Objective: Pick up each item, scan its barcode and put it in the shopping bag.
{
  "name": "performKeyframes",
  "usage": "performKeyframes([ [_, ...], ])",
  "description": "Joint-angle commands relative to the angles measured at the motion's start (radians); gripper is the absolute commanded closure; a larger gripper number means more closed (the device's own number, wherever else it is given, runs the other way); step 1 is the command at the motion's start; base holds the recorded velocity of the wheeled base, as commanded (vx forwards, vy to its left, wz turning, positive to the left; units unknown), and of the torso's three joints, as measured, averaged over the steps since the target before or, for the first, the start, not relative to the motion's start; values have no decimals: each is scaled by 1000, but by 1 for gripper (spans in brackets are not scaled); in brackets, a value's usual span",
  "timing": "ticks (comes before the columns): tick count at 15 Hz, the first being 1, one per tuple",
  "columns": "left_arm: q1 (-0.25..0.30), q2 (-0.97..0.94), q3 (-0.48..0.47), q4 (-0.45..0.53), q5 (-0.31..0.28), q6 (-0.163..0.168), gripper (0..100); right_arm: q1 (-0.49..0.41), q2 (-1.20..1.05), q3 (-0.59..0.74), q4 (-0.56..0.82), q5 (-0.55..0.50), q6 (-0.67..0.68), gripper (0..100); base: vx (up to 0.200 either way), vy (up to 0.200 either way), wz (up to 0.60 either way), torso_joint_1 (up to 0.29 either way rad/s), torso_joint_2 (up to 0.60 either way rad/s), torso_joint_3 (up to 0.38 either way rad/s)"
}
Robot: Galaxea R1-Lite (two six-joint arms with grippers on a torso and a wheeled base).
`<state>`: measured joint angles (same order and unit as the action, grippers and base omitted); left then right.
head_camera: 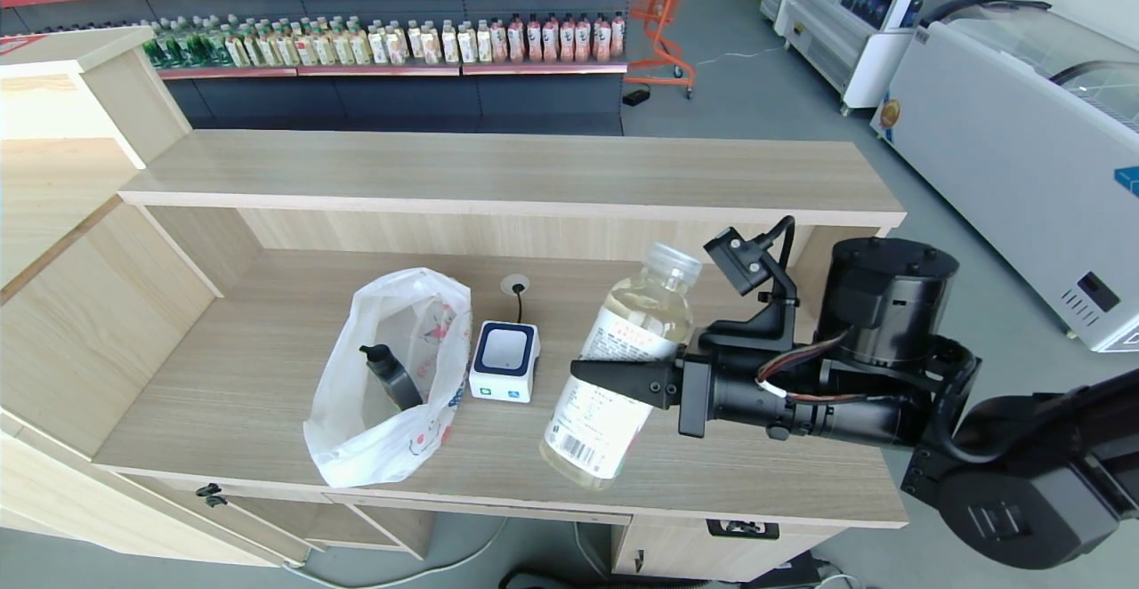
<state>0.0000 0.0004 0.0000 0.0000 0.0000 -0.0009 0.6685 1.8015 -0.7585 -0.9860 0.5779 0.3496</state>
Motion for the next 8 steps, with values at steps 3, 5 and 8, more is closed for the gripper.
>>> performKeyframes([
  [3,0,0,0,0,0,-1,0,-14,-5,-15,-3,-6,-14,100,0,0,0,0,0,0],
  [5,0,0,0,0,0,-1,0,-96,-57,-5,-10,-7,-259,100,0,0,0,0,0,0],
  [8,0,0,0,0,0,-1,0,-353,-85,8,-10,-6,-759,100,0,0,0,0,0,0],
])
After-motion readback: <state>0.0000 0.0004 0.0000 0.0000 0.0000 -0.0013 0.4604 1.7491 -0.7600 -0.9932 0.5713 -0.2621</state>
